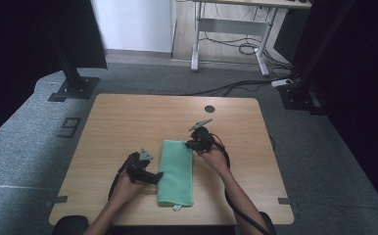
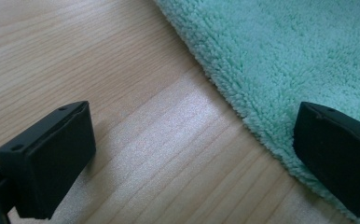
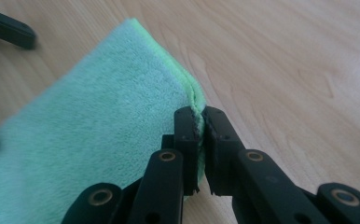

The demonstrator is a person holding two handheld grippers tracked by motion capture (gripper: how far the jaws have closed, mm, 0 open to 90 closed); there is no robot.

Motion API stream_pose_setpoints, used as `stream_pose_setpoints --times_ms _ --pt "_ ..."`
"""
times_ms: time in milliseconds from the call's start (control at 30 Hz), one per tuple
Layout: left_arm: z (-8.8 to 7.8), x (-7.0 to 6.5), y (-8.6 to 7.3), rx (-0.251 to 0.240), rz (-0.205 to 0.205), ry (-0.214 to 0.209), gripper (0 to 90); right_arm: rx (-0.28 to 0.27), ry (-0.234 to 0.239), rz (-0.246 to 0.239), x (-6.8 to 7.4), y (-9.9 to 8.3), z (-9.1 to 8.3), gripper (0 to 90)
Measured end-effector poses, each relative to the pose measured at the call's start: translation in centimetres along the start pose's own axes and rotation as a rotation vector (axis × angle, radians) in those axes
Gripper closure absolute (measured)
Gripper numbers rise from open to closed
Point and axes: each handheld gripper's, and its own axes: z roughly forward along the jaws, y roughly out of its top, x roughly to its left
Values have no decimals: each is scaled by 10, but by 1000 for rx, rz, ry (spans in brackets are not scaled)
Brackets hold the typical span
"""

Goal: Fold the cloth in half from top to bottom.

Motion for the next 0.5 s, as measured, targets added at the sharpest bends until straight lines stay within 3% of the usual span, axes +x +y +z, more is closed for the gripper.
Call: stream_pose_setpoints --times_ms 200,500 --pt "0 0 0 1 -3 3 0 -31 9 -54 11 6 -21 837" --pt "0 -1 0 0 -5 6 0 -68 42 -88 29 0 -46 837"
